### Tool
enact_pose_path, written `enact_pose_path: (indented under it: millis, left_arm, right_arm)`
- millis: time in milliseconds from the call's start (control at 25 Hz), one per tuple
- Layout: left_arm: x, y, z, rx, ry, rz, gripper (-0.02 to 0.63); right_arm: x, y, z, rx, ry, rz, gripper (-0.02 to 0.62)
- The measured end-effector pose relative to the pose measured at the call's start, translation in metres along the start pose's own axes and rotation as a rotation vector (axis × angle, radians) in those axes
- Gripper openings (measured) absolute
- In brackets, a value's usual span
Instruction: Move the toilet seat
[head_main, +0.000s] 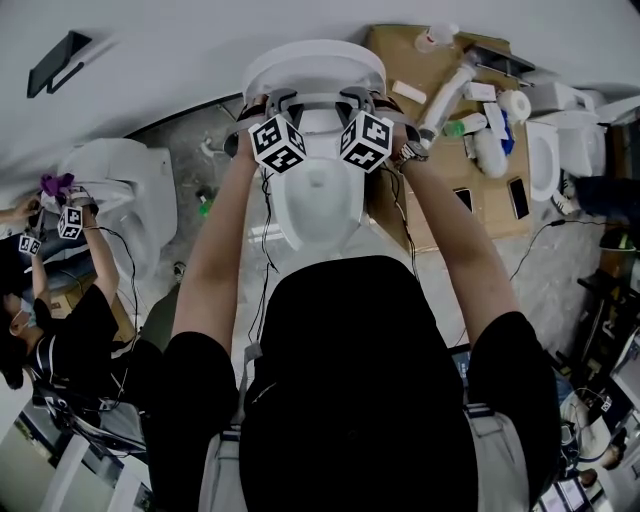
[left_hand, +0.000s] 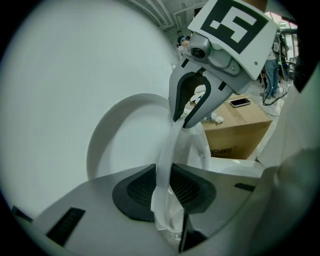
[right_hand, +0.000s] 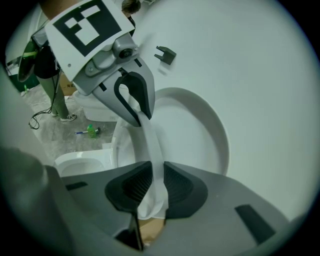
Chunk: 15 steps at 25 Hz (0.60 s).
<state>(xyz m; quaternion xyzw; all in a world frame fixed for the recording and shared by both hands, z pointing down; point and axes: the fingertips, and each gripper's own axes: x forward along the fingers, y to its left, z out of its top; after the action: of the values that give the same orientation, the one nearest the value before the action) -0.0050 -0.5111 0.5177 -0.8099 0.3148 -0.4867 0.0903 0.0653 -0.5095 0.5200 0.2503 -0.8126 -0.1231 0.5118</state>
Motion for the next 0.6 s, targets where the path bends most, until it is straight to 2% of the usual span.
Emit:
enact_pose_path:
  millis: [600]
  left_arm:
    - [0.013, 0.013, 0.002, -0.027, -0.002, -0.011, 0.093]
  right_arm:
    - [0.013, -0.015, -0.001, 0.02, 0.004, -0.007, 0.081]
